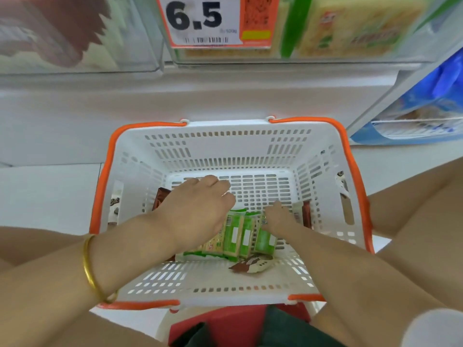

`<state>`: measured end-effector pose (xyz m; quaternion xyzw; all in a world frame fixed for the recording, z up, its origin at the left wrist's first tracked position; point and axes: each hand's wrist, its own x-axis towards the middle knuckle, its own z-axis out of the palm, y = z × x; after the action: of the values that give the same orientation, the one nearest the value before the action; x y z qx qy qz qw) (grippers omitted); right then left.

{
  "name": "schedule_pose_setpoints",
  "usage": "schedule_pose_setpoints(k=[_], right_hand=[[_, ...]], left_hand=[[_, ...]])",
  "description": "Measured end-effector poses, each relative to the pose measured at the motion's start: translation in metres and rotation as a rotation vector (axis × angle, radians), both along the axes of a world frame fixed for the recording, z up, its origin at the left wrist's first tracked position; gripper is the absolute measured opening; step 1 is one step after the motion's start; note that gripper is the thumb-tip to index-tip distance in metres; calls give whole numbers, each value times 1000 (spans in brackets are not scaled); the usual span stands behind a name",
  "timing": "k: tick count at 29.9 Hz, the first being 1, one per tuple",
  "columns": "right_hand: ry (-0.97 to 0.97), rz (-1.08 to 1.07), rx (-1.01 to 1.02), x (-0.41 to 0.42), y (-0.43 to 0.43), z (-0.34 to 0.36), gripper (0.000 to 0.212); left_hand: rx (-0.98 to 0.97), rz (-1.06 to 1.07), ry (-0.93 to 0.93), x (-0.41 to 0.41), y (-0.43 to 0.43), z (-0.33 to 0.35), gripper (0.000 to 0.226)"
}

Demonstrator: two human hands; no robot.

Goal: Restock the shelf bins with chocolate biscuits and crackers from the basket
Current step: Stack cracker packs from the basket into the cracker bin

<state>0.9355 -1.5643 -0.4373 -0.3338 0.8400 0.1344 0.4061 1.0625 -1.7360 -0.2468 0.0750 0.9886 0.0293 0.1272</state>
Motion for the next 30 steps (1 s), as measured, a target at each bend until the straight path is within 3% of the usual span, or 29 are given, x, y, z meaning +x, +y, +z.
schedule_pose_setpoints(k=[3,5,9,11,13,16,18,20,22,24,27,30], right_hand=[[-25,-13,39,-15,-12,22,29],[-59,-208,-9,-32,-19,52,25],[-410,-764,-289,-62,-33,155,24],[-540,-844,-437,-63,-33,206,21],[-604,-895,-577,-59,-30,240,17],[-568,-913,-689,-54,-18,267,29],[-398,-839,-719,-55,-8,278,43],[-280,-761,-808,-55,0,289,41],[-356,-712,-982,-53,3,299,28],[-403,-649,-1088,-49,2,306,31],[-341,-606,-1174,-48,2,320,43],[-288,-713,-1340,-59,11,344,52]], left_hand=[[-1,9,-48,-6,6,8,28],[-29,35,-125,-11,12,9,40],[81,126,-207,-26,21,24,63],[160,161,-174,-30,22,36,70],[215,186,-77,-33,20,50,58],[373,251,63,-41,9,74,28],[538,390,70,-45,-3,94,19],[706,505,53,-46,-13,111,17],[875,552,32,-45,-17,123,16],[1004,573,7,-44,-15,134,17],[1035,557,38,-47,-9,147,20],[972,505,361,-55,-7,166,30]])
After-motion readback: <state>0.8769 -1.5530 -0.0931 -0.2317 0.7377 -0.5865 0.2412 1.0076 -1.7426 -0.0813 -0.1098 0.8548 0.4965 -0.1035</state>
